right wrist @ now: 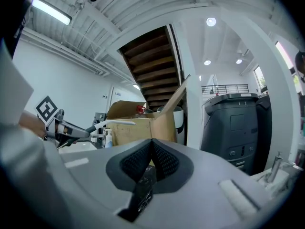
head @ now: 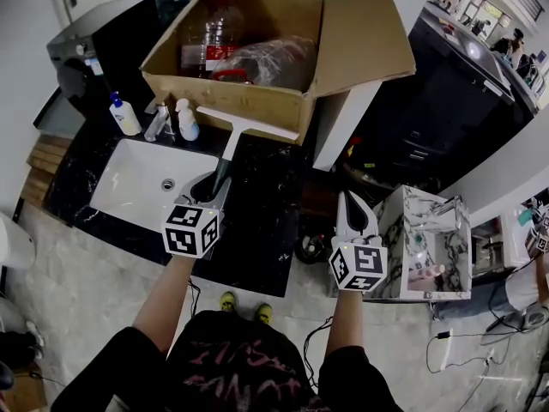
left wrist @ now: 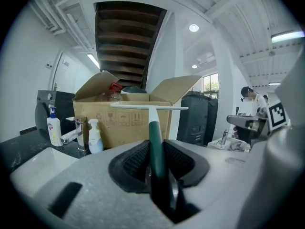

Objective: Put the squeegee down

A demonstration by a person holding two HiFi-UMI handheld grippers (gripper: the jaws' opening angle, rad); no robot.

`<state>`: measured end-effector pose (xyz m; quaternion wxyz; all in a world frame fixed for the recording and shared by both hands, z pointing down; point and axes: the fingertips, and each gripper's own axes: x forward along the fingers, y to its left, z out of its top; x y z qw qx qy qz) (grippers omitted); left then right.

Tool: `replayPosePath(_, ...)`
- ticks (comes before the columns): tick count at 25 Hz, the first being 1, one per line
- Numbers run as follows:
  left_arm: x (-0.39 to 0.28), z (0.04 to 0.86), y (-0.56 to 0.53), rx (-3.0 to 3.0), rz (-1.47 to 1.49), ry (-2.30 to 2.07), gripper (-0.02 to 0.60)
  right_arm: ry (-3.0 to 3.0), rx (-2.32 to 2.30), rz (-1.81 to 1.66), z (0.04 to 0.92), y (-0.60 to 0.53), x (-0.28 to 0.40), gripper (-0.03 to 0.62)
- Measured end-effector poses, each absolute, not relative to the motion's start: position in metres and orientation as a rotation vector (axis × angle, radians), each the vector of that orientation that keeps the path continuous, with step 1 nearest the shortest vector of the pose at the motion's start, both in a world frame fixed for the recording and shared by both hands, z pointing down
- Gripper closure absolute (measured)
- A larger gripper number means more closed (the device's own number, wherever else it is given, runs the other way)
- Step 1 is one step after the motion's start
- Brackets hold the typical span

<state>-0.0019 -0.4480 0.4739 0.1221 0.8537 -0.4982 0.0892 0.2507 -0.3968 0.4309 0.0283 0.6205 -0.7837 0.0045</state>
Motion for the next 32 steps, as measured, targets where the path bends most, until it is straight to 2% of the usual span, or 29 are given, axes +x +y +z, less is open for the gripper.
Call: replayPosePath(32,0.021,0.618,-0.427,2.237,0.590,-1.317,0.485,-2.392,1.893,0.092,0.457,-0.386,0.255,0.585)
